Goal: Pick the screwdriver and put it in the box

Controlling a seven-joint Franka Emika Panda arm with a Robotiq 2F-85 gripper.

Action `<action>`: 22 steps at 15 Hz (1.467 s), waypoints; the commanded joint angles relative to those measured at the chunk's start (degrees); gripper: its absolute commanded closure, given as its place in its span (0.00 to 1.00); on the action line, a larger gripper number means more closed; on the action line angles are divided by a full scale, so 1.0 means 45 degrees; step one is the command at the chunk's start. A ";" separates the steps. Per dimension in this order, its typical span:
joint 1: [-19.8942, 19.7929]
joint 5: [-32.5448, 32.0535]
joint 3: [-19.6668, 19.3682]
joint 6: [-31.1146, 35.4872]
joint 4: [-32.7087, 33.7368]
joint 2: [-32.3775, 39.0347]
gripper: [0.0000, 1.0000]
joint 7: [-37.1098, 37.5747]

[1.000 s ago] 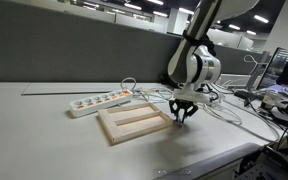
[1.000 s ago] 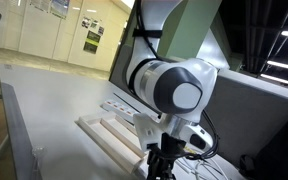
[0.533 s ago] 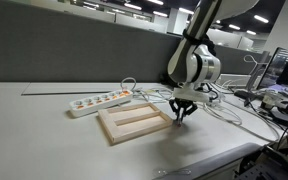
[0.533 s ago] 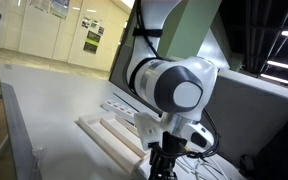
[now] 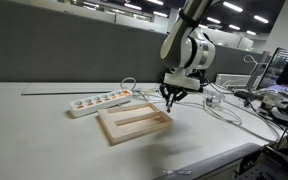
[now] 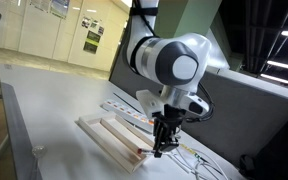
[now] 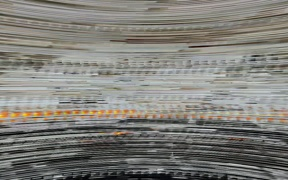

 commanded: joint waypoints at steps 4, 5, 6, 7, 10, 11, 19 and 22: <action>0.1255 -0.0454 -0.0182 -0.0125 0.0026 -0.0049 0.93 0.1559; 0.1384 -0.0411 -0.0135 -0.0113 -0.0021 0.0022 0.93 0.1654; 0.1580 -0.0448 -0.0179 -0.0069 -0.0079 0.0114 0.93 0.1794; 0.1800 -0.0510 -0.0268 0.0008 -0.0136 0.0209 0.93 0.1939; 0.2397 -0.0209 -0.0484 0.0685 -0.0175 0.0578 0.93 0.2854; 0.2522 0.0085 -0.0468 0.0797 -0.0129 0.0699 0.93 0.3214; 0.3452 0.0262 -0.0982 0.0941 -0.0018 0.1256 0.93 0.5022; 0.3428 0.0263 -0.0957 0.0796 -0.0040 0.1150 0.43 0.5320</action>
